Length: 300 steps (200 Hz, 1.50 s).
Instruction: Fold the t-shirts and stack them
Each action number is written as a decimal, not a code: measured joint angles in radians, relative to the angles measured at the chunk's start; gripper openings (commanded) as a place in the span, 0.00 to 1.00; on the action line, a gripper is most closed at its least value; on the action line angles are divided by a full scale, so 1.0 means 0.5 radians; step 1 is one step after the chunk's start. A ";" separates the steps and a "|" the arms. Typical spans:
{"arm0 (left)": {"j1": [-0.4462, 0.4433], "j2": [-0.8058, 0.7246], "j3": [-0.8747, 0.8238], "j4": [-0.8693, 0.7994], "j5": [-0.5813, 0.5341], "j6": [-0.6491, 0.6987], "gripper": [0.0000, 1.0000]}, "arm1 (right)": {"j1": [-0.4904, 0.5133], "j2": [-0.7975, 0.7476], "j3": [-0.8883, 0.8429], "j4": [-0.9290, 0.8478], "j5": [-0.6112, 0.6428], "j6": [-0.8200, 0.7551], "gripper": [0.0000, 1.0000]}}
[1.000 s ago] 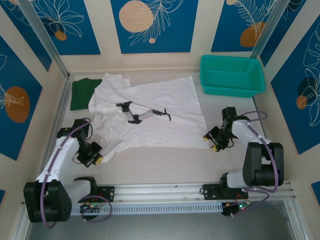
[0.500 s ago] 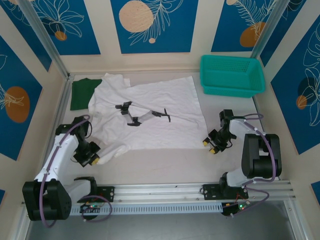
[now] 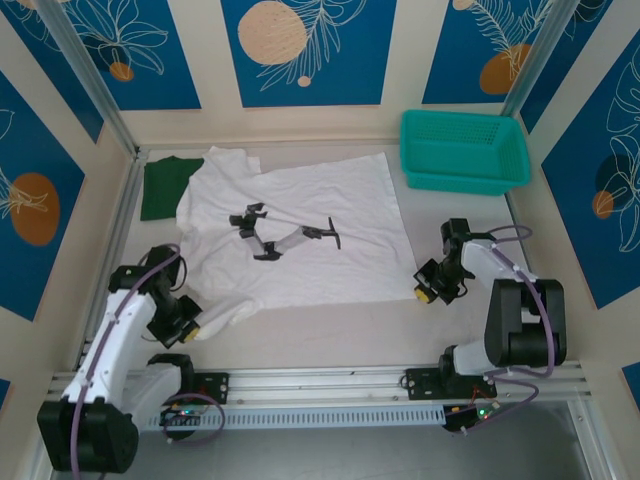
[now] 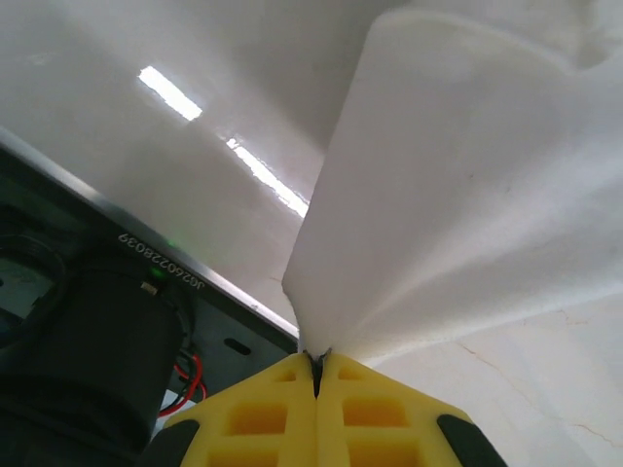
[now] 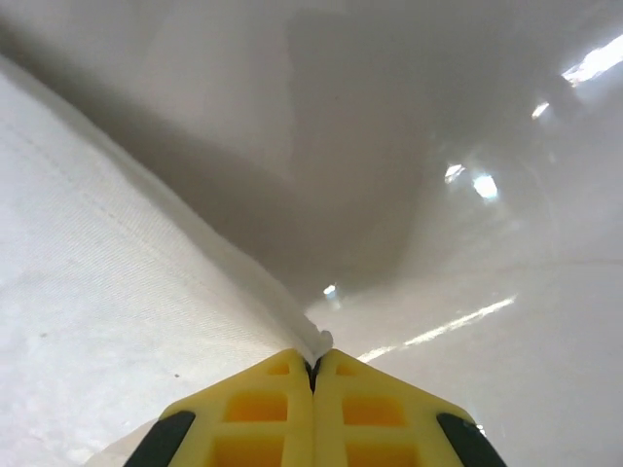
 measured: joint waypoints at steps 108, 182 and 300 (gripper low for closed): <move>-0.057 0.277 0.300 -0.156 -0.068 0.132 0.00 | 0.098 -0.134 0.275 -0.345 0.182 -0.156 0.00; -0.245 0.105 0.118 -0.280 0.028 0.010 0.00 | 0.224 -0.127 0.137 -0.356 0.188 -0.140 0.00; -0.089 1.395 1.379 0.046 -0.006 0.524 0.00 | 0.163 0.480 0.874 -0.266 0.083 -0.121 0.00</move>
